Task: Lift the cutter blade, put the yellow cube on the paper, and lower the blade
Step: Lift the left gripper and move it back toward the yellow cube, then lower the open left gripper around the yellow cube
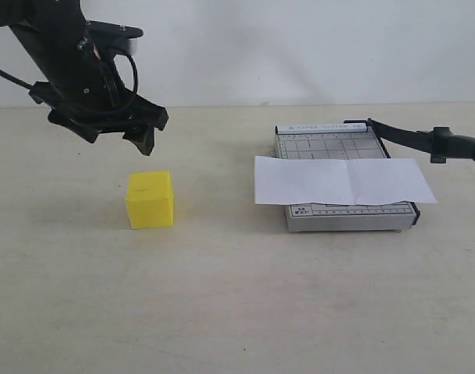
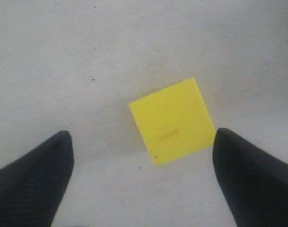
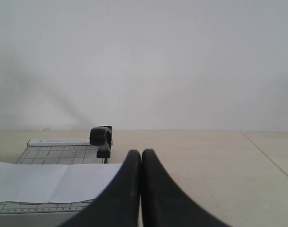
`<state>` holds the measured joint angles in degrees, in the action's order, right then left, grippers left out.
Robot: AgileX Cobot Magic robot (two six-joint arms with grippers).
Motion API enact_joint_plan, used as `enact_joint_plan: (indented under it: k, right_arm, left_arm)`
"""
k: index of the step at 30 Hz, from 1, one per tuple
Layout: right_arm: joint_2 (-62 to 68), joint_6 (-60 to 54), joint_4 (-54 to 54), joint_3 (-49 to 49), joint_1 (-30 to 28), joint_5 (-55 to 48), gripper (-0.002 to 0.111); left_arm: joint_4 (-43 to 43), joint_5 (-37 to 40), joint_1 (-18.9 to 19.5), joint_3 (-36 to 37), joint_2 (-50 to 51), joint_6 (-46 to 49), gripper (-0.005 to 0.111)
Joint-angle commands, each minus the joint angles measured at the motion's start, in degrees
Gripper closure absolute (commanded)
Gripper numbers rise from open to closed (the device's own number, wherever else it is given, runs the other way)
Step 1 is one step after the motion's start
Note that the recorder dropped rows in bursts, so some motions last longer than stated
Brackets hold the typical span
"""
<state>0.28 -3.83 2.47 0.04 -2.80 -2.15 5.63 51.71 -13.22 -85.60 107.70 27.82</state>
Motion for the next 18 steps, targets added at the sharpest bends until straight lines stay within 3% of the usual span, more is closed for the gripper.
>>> enact_joint_plan:
  k: [1,13,18]
  right_arm:
    - [-0.3,0.1,-0.1,0.0,0.0,0.5,0.108]
    - [-0.3,0.1,-0.1,0.0,0.0,0.5,0.108]
    - [-0.3,0.1,-0.1,0.0,0.0,0.8,0.108]
  left_arm:
    - [-0.5,0.3,0.0,0.3,-0.4,-3.0,0.03]
    - [-5.9,-3.3,0.0,0.3,0.0,-6.6,0.03]
    - [-7.2,-1.8,0.0,0.3,2.9,-8.2,0.02]
